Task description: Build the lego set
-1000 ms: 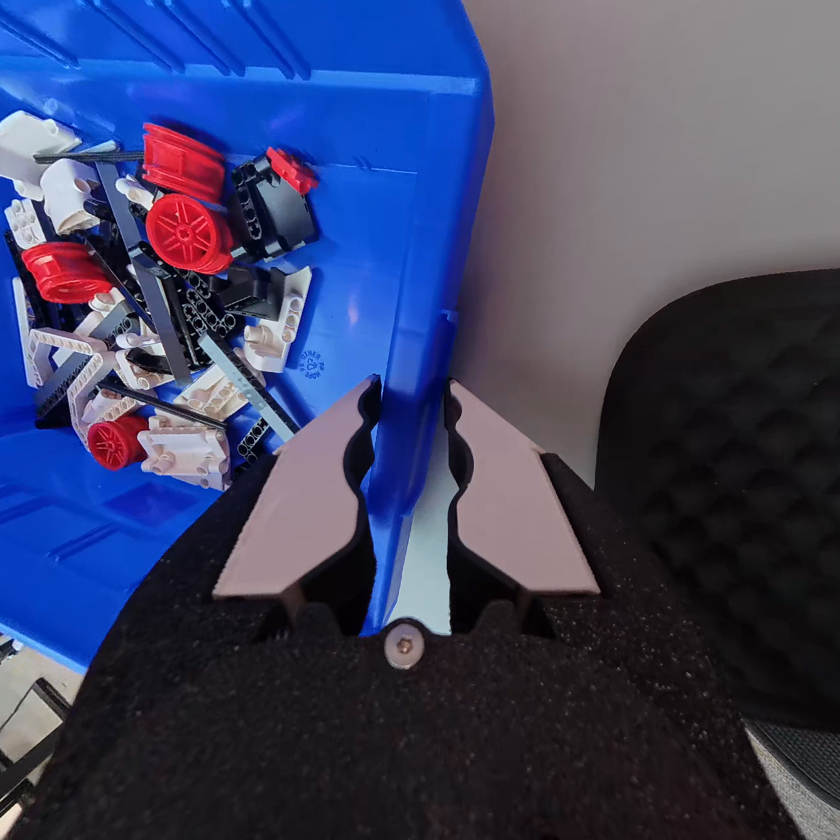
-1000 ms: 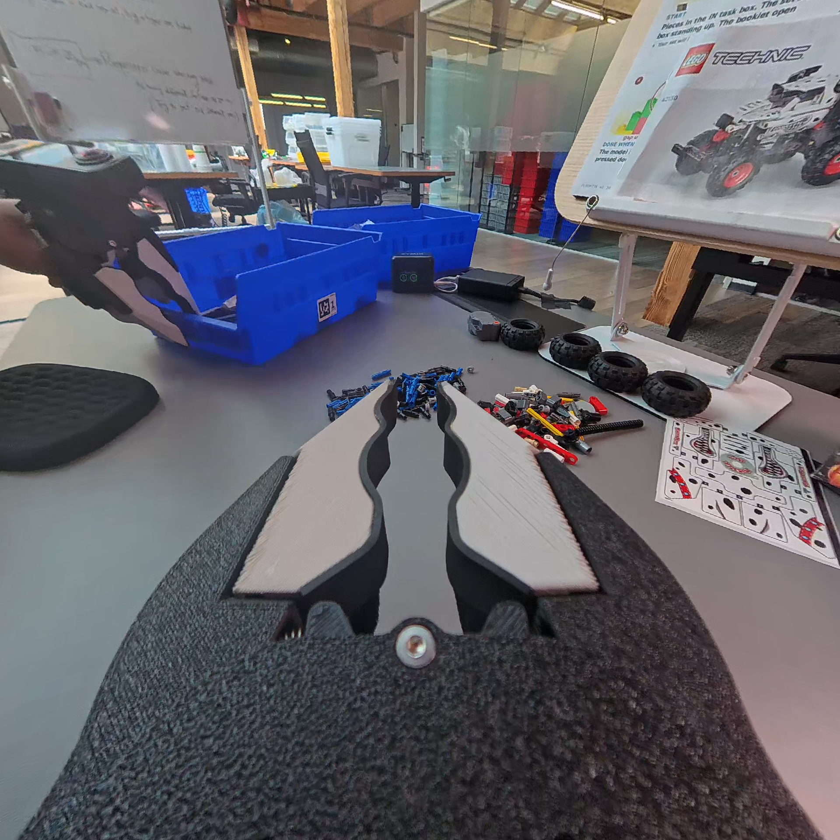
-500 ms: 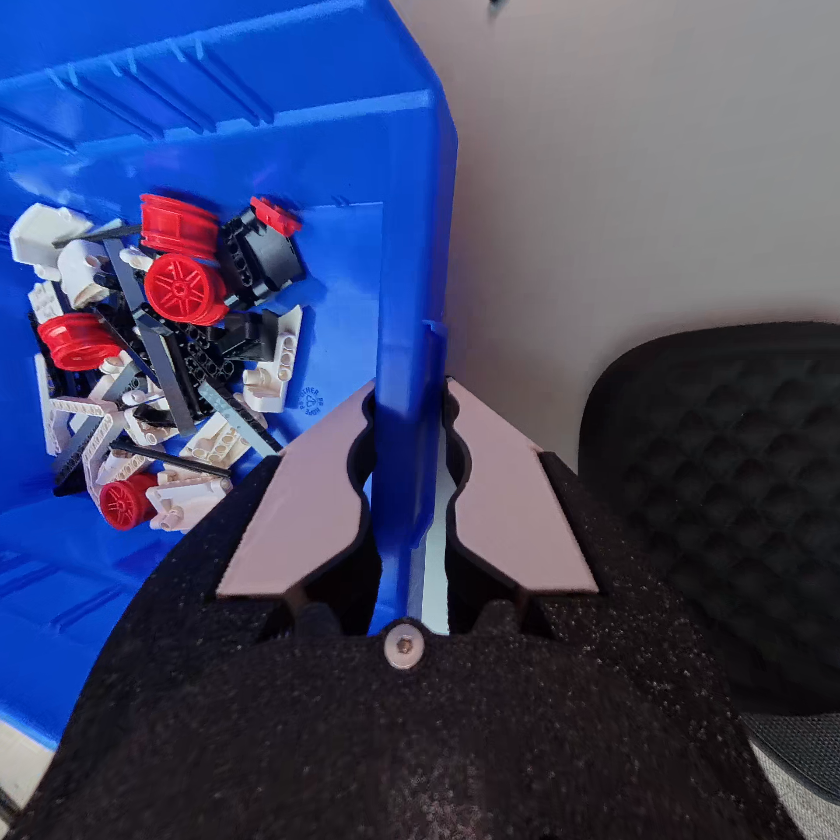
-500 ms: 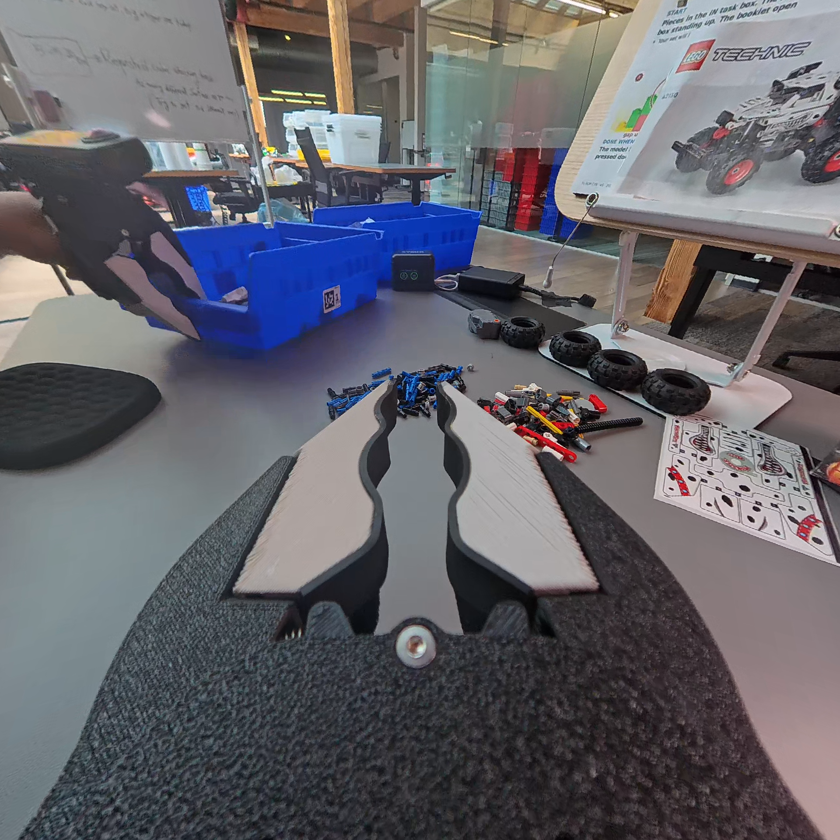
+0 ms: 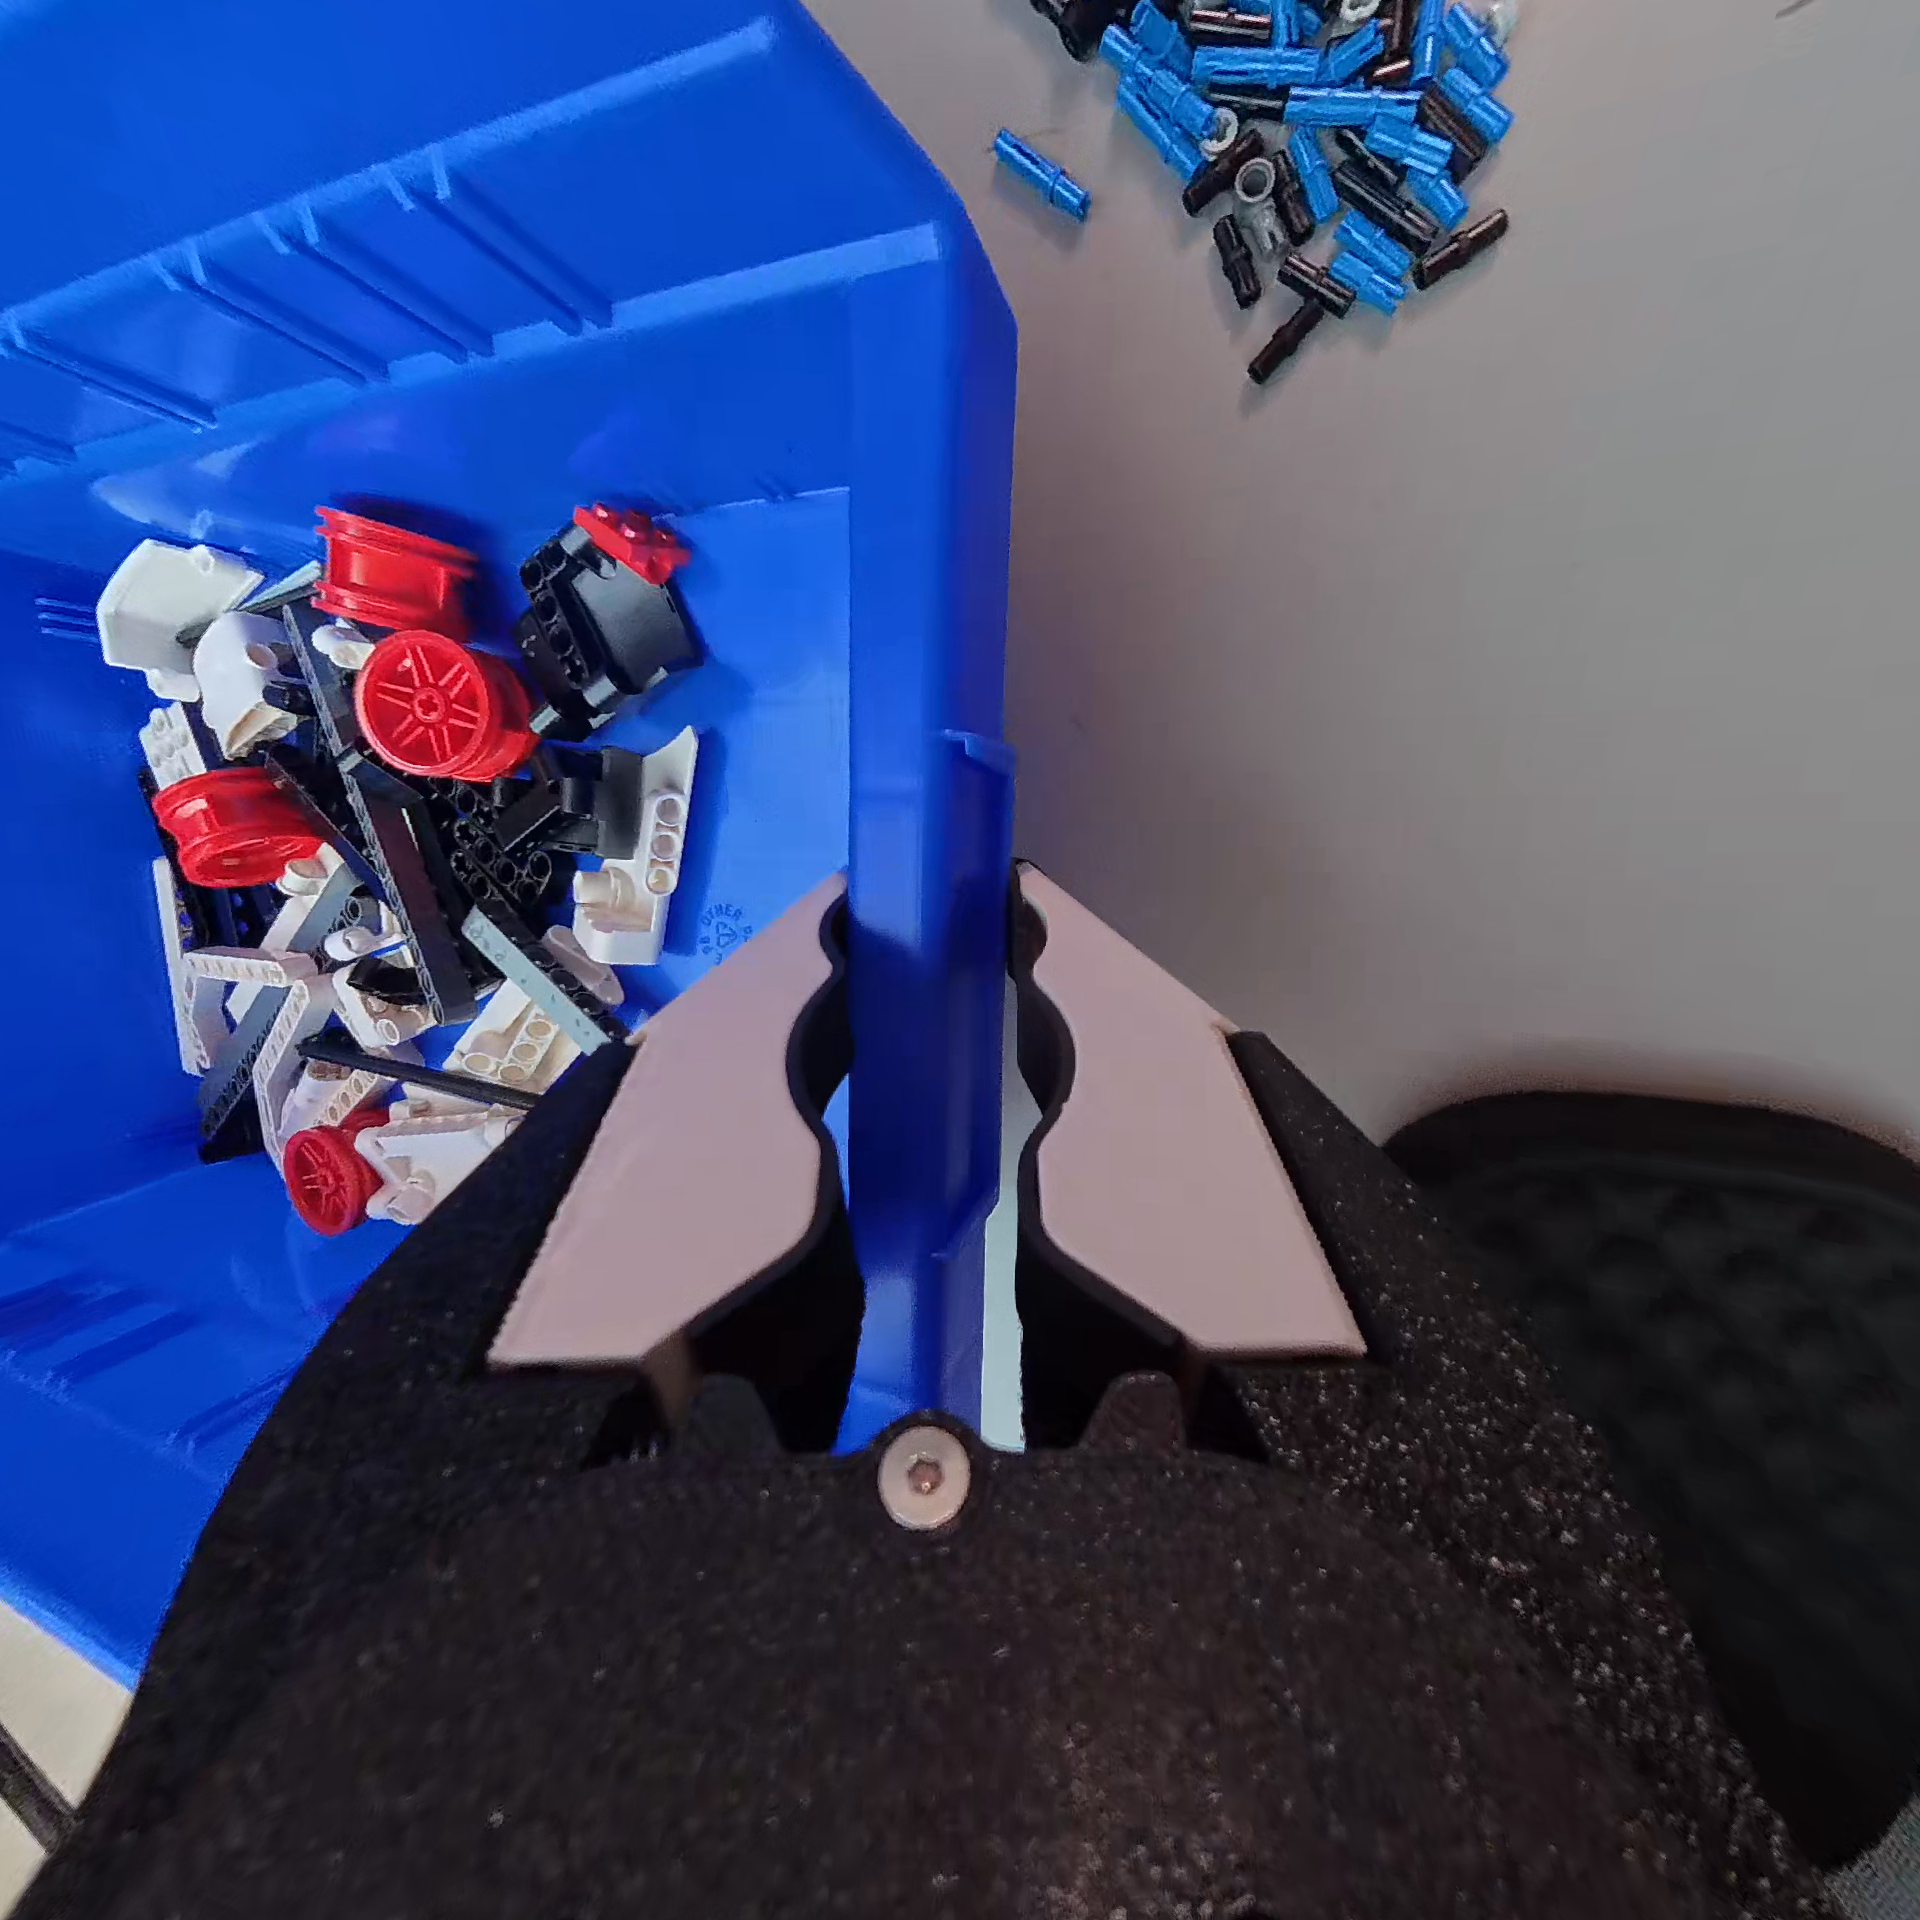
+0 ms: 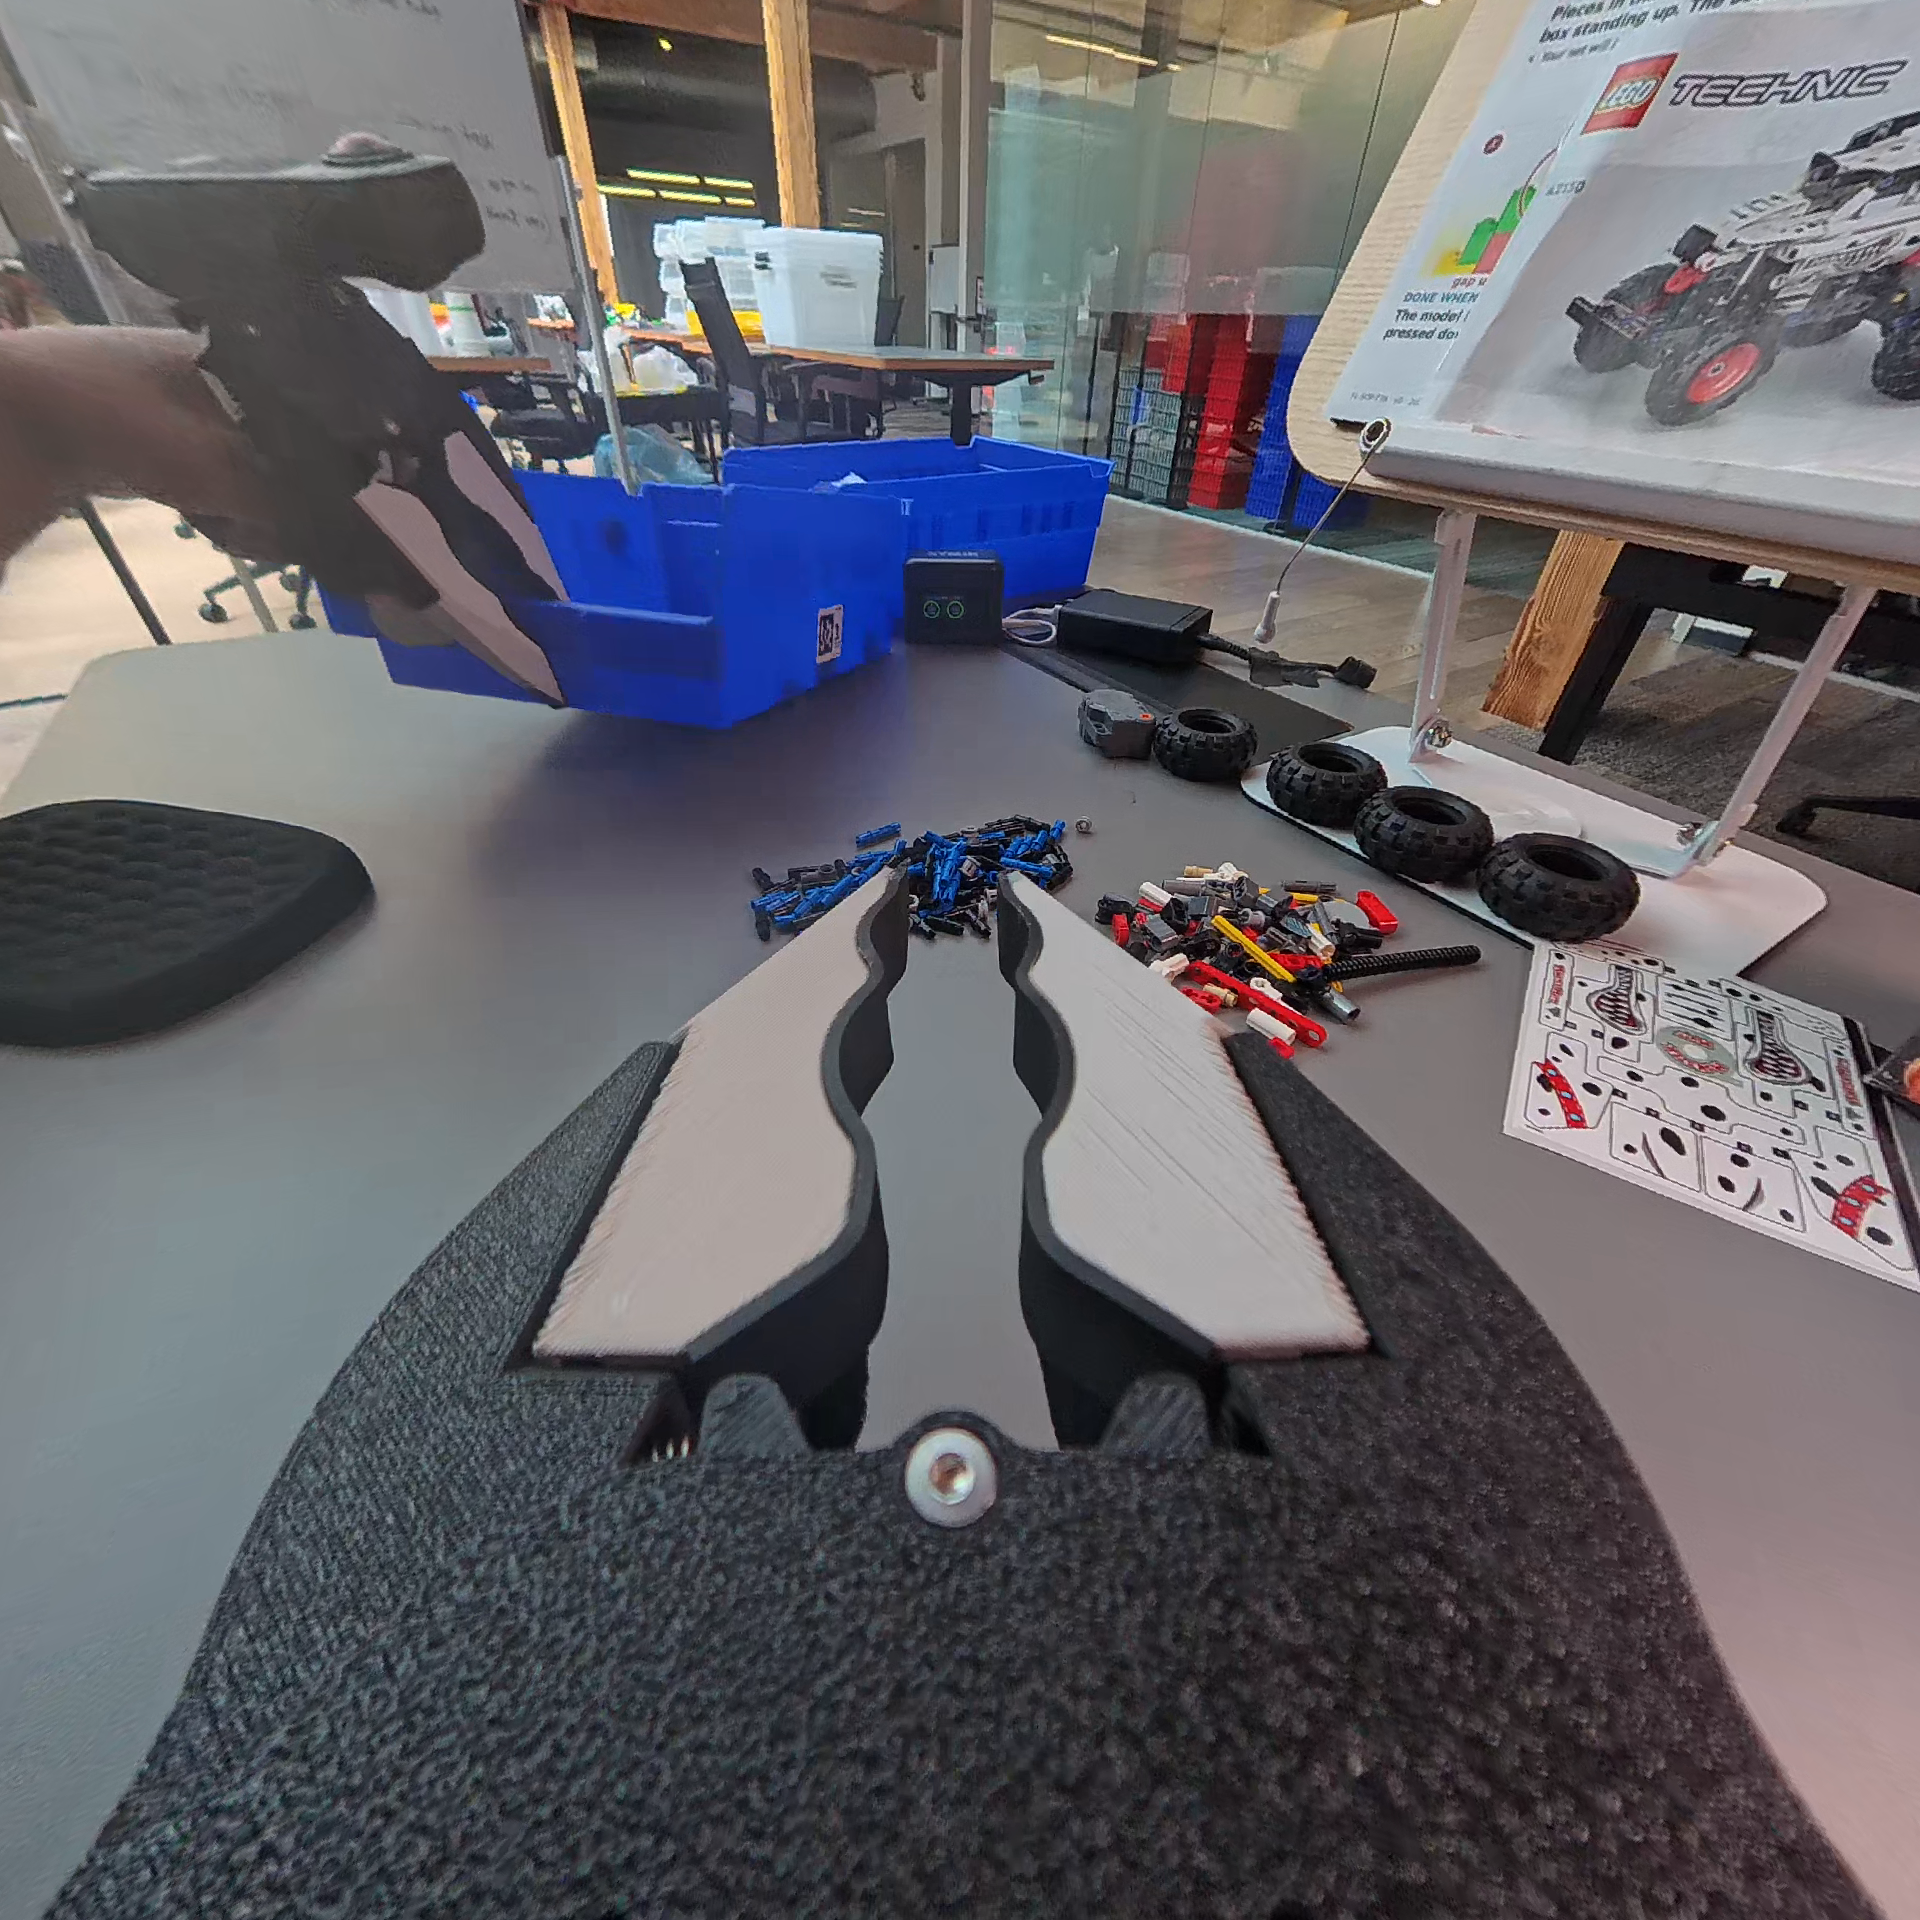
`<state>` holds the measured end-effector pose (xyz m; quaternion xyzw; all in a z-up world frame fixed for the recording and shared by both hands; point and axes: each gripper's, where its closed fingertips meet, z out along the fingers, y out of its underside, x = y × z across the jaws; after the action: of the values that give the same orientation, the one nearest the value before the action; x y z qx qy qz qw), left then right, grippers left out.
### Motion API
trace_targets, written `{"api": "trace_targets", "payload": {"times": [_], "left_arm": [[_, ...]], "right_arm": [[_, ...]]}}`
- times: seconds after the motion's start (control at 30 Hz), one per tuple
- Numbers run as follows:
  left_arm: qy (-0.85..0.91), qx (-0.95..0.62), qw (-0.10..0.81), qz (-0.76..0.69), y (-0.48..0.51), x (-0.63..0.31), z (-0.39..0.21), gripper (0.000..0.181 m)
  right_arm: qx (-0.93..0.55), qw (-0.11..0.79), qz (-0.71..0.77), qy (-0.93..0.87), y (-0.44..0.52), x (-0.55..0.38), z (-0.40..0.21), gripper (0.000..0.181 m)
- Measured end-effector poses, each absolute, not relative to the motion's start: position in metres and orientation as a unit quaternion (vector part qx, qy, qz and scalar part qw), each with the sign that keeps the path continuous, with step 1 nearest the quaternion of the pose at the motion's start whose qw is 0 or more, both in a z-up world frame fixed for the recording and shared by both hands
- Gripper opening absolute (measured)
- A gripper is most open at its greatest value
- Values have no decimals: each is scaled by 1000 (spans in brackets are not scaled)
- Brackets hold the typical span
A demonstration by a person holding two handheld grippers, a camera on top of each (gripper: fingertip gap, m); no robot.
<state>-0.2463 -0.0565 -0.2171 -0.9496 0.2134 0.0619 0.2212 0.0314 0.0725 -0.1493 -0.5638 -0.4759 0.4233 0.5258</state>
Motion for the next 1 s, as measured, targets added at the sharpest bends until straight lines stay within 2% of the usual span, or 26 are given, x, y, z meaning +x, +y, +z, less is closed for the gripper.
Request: {"api": "trace_targets", "payload": {"times": [0.03,0.27,0.4,0.63,0.7,0.8,0.9,0.93,1.0], "left_arm": [[207,-950,221,73,-51,-244,-224,25],[182,-952,193,150,-15,-227,-257,27],[193,-939,206,199,7,-226,-255,32],[219,-904,325,171,2,-201,-188,35],[210,-908,335,142,-15,-208,-175,37],[209,-931,283,95,-43,-217,-192,43],[252,-925,234,163,-58,-234,-213,48],[271,-920,215,184,-63,-239,-218,40],[292,-919,186,190,-72,-244,-227,38]], "right_arm": [[-564,525,424,-476,72,31,-150,16],[-568,521,424,-476,72,31,-152,16],[-568,522,425,-474,73,32,-151,16],[-568,520,429,-471,74,34,-150,16],[-570,518,431,-470,74,34,-151,16],[-572,514,436,-468,74,32,-152,16],[-576,507,438,-468,74,31,-155,16],[-577,508,436,-468,74,31,-156,16],[-579,508,433,-468,75,31,-157,16]]}}
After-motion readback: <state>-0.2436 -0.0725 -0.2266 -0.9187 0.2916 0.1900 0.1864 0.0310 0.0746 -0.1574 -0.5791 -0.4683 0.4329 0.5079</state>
